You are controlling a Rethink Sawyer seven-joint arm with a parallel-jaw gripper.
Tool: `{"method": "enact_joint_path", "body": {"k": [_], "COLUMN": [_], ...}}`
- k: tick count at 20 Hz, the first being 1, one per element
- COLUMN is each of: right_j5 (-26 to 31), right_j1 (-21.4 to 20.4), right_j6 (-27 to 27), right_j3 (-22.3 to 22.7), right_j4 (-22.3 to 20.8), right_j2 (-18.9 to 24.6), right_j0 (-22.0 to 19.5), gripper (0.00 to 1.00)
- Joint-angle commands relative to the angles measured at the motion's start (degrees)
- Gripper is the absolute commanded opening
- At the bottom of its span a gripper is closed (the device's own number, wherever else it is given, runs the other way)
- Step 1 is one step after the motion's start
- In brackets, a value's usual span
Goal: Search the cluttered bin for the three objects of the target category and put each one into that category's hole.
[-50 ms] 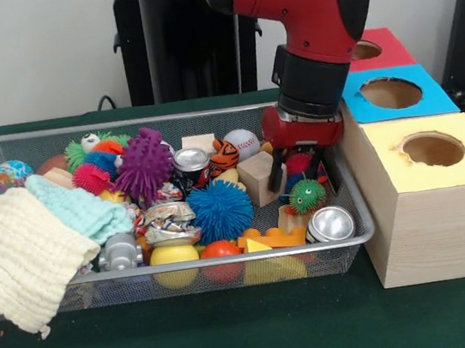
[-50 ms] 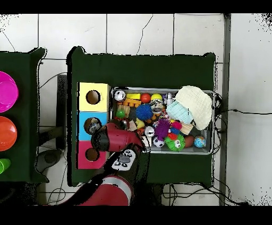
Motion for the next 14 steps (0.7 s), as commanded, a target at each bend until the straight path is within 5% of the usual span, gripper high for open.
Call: {"method": "enact_joint_path", "body": {"k": [1,4,8,14], "right_j5": [-9.16,-10.34,-16.76,-19.16], "right_j1": [1.69,1.53,0.41,-0.63], "right_j6": [12.44,11.98,11.29,11.74], "right_j3": [-1.46,-1.49,-1.17,0.13], "right_j4": [-2.28,-3.8,-11.48,-20.54], "right_j2": [11.32,12.96,19.29,26.1], "right_j0": [-1.75,-2.66,-7.65,-13.72], "gripper": [1.0,1.0,1.0,1.0]}}
